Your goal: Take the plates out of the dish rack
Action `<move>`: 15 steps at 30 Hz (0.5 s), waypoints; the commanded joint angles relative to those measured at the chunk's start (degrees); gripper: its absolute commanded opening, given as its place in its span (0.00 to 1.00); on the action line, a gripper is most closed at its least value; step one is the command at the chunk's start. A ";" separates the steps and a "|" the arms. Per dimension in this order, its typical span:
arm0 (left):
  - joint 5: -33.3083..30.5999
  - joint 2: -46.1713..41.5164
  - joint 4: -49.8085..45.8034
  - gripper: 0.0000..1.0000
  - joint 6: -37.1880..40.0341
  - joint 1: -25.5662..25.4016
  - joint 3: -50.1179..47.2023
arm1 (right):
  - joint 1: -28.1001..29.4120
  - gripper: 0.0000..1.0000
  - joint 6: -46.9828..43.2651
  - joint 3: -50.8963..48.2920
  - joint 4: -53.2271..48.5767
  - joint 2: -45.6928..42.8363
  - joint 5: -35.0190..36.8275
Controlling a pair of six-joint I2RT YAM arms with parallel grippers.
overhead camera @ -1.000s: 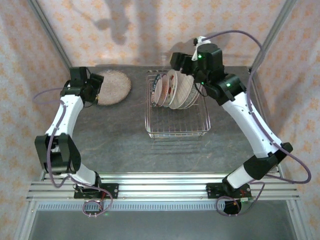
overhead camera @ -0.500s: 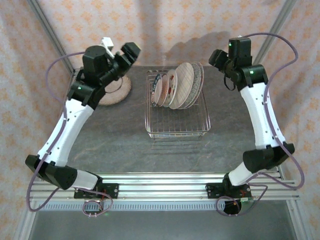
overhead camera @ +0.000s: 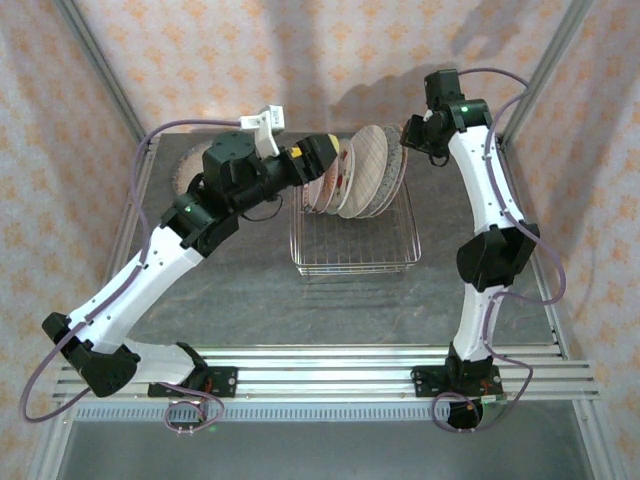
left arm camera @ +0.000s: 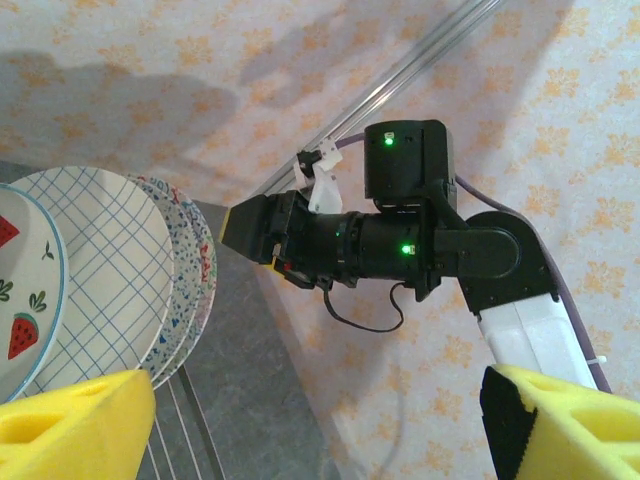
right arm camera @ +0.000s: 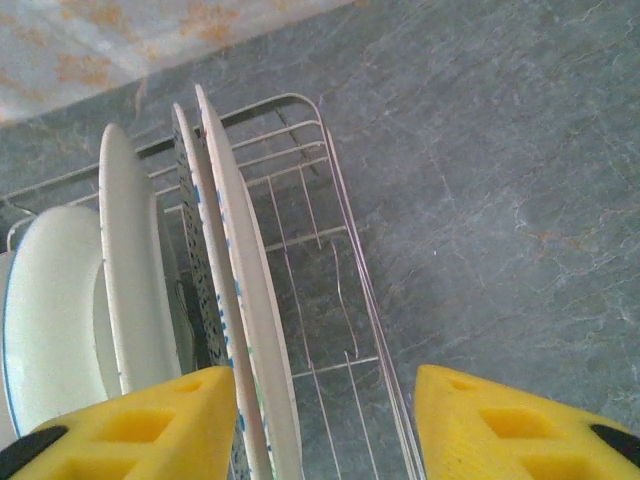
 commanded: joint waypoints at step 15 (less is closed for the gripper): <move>-0.23 -1.53 2.84 0.83 2.04 -0.05 0.69 | -0.50 0.39 -1.69 4.42 -1.18 4.47 -3.14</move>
